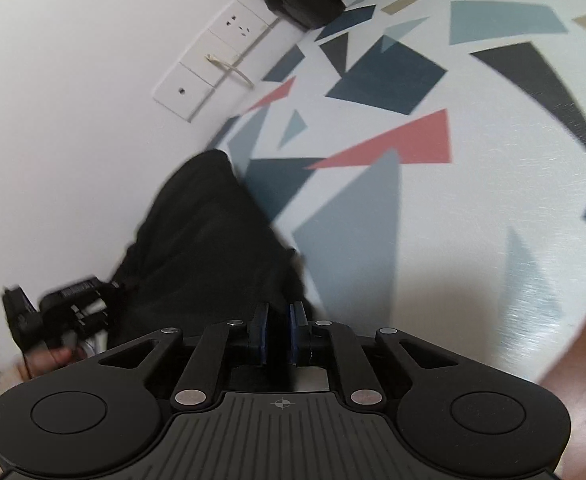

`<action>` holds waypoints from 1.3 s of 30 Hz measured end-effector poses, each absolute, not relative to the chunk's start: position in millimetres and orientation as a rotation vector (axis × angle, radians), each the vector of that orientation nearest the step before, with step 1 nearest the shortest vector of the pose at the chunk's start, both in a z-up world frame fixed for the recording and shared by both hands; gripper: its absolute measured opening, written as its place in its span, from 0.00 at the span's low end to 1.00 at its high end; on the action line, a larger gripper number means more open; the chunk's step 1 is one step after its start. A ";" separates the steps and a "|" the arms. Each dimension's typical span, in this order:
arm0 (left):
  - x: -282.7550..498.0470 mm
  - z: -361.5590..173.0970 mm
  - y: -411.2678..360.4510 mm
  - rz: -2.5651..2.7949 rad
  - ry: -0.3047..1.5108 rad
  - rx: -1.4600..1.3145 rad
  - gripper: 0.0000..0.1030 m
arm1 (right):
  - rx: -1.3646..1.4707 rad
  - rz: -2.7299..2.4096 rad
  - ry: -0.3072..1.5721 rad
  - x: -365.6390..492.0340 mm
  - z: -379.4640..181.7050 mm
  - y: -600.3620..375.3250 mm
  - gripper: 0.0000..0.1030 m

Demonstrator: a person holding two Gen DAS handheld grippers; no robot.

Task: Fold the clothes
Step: 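Hold the sock on the pile with the left tool while the right tool moves away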

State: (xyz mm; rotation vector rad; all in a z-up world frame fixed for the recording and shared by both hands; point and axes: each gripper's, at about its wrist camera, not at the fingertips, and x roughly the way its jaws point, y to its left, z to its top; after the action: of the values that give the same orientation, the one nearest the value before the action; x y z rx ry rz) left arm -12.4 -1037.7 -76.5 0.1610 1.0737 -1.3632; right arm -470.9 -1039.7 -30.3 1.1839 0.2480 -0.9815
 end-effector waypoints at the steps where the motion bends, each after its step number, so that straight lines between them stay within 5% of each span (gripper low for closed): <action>1: -11.4 -77.0 -1037.5 -1.362 1.076 0.159 0.25 | 1.193 -0.995 0.245 -474.6 -30.2 -1039.2 0.07; 3: -10.1 -77.9 -1037.3 -1.361 1.082 0.154 0.26 | 1.219 -1.018 0.219 -482.9 -30.6 -1039.0 0.10; 6: -10.6 -78.0 -1037.5 -1.365 1.081 0.159 0.26 | 1.224 -1.055 0.141 -484.2 -29.2 -1049.9 0.37; 10: -9.8 -78.3 -1036.9 -1.363 1.089 0.153 0.26 | 1.217 -1.081 0.181 -472.4 -33.9 -1061.5 0.30; 27: -10.6 -79.7 -1038.3 -1.368 1.081 0.173 0.28 | 0.545 -1.116 0.622 -382.3 -19.4 -1040.9 0.32; 39: -8.3 -82.0 -1036.8 -1.376 1.087 0.160 0.29 | 0.914 -1.160 0.366 -455.2 -27.7 -1037.5 0.37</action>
State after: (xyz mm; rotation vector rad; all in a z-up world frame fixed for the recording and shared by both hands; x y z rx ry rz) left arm -8.3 -1036.8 -82.0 0.1599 1.0867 -1.3762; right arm -455.2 -1037.5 -27.7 0.9139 0.3664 -1.1597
